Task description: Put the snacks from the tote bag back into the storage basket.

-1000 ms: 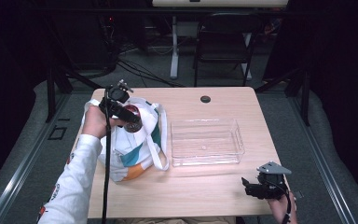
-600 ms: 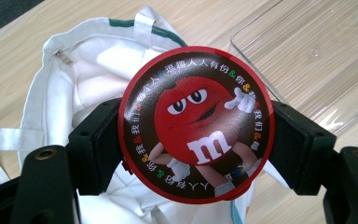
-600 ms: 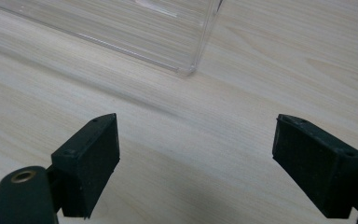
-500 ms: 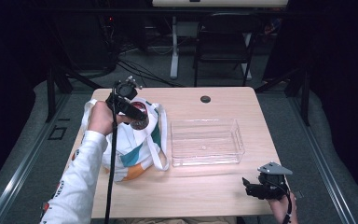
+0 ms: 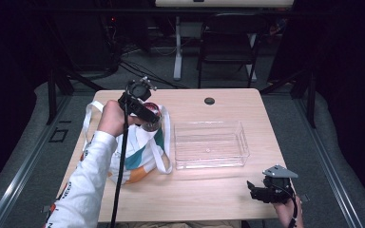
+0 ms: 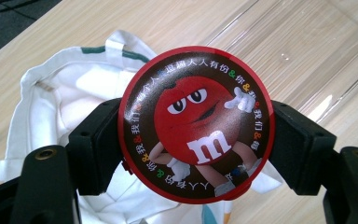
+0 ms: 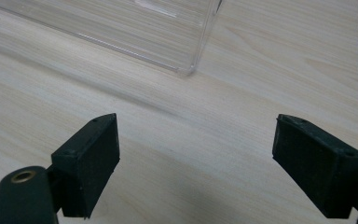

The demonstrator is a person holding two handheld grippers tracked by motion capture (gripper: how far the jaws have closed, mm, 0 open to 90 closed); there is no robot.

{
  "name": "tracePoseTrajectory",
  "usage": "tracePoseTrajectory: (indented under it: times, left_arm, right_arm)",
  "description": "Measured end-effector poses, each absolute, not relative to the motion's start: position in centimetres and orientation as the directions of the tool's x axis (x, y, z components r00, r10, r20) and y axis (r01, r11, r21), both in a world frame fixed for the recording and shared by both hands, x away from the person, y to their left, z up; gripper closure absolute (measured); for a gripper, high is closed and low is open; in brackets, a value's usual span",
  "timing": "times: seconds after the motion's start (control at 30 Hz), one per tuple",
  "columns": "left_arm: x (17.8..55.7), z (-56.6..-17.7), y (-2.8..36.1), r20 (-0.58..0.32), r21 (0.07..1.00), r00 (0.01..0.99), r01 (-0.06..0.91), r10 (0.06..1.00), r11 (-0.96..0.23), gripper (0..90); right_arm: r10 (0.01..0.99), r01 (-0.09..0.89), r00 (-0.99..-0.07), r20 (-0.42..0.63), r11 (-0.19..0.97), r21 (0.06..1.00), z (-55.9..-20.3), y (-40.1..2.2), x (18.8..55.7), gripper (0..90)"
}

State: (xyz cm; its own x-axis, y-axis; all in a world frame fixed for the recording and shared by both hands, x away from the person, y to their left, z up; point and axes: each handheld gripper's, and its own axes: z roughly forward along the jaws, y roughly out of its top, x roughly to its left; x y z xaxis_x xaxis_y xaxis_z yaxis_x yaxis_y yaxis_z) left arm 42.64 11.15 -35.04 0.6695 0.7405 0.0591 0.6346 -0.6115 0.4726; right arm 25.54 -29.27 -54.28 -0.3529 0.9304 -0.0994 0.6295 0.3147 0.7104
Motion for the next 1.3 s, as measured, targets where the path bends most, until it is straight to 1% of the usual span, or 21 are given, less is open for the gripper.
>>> tracePoseTrajectory:
  times: [0.33,0.83,1.07,1.3]
  left_arm:
    - [42.4,-35.0,8.9,0.069,0.475,0.704,0.600,0.707,-0.644,25.8]
    - [42.4,-35.8,5.5,0.060,0.437,0.765,0.558,0.642,-0.706,25.8]
    - [42.3,-36.2,4.2,0.044,0.447,0.775,0.549,0.630,-0.706,25.8]
    - [42.2,-36.8,2.9,0.020,0.438,0.800,0.532,0.599,-0.725,25.8]
  right_arm:
    - [0.931,0.630,-0.352,-0.098,0.313,0.710,-54.3,-29.3,25.5,14.3]
    - [0.931,0.629,-0.352,-0.098,0.313,0.712,-54.2,-29.3,25.5,14.3]
    - [0.931,0.628,-0.353,-0.097,0.313,0.712,-54.2,-29.3,25.5,14.4]
    - [0.930,0.628,-0.354,-0.097,0.313,0.712,-54.2,-29.3,25.5,14.3]
